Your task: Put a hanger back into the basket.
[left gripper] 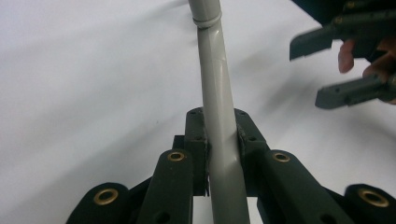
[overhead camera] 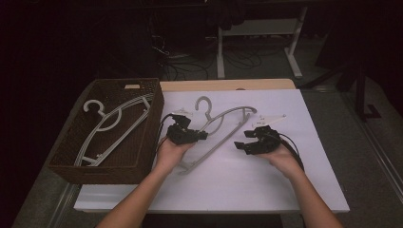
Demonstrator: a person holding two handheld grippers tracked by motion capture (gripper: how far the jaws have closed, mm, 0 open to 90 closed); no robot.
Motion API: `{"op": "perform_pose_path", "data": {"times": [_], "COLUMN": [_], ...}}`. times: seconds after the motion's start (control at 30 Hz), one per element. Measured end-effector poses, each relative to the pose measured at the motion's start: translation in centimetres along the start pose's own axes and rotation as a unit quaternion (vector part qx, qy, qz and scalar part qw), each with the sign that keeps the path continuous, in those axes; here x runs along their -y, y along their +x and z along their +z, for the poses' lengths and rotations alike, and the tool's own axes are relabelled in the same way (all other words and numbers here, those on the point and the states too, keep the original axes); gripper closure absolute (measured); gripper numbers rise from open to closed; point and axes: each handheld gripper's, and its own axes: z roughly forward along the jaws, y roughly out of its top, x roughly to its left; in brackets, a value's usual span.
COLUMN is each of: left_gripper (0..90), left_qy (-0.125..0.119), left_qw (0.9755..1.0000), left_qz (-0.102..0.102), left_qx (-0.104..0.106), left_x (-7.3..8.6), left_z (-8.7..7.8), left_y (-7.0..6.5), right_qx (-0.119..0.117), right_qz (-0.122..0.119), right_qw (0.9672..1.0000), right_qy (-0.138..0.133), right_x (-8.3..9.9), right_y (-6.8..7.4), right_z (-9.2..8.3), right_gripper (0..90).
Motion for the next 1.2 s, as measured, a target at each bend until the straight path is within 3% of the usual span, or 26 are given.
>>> {"op": "perform_pose_path", "data": {"times": [0.13, 0.3, 0.5, 0.67, 0.87, 1.1, 1.17, 1.2], "left_gripper": [79.2, 79.3, 79.3, 79.3, 79.3, 79.5, 79.4, 79.4], "left_qy": [-0.006, -0.01, -0.011, -0.015, -0.029, -0.049, -0.047, -0.047], "left_qw": [0.9999, 0.9992, 0.9973, 0.9954, 0.9933, 0.9901, 0.9881, 0.9881], "left_qz": [0.013, 0.038, 0.065, 0.078, 0.078, 0.064, 0.062, 0.062], "left_qx": [-0.002, -0.009, -0.031, -0.052, -0.08, -0.115, -0.133, -0.133], "left_x": [-1.5, -3.8, -5.6, -6.6, -7.1, -6.1, -5.4, -5.4], "left_z": [-1.4, -4.2, -8.0, -12.1, -17.9, -24.2, -25.8, -25.8], "left_y": [-0.7, -1.5, -1.2, 0.0, 2.3, 5.3, 6.2, 6.2], "right_qx": [0.004, 0.009, 0.014, 0.015, 0.019, 0.02, 0.02, 0.02], "right_qz": [-0.001, 0.011, 0.016, 0.022, 0.019, 0.018, 0.019, 0.019], "right_qw": [1.0, 0.9996, 0.9995, 0.9991, 0.9988, 0.9984, 0.9984, 0.9984], "right_qy": [-0.009, -0.023, -0.025, -0.033, -0.042, -0.049, -0.05, -0.05], "right_x": [1.0, 2.2, 3.6, 3.8, 3.6, 3.5, 3.5, 3.5], "right_y": [0.3, 0.3, 0.0, -0.3, -0.4, -0.4, -0.5, -0.5], "right_z": [-1.4, -2.9, -3.8, -4.0, -4.2, -4.4, -4.4, -4.4], "right_gripper": [28.3, 22.7, 16.1, 12.6, 7.9, 2.5, 2.5, 2.5]}}
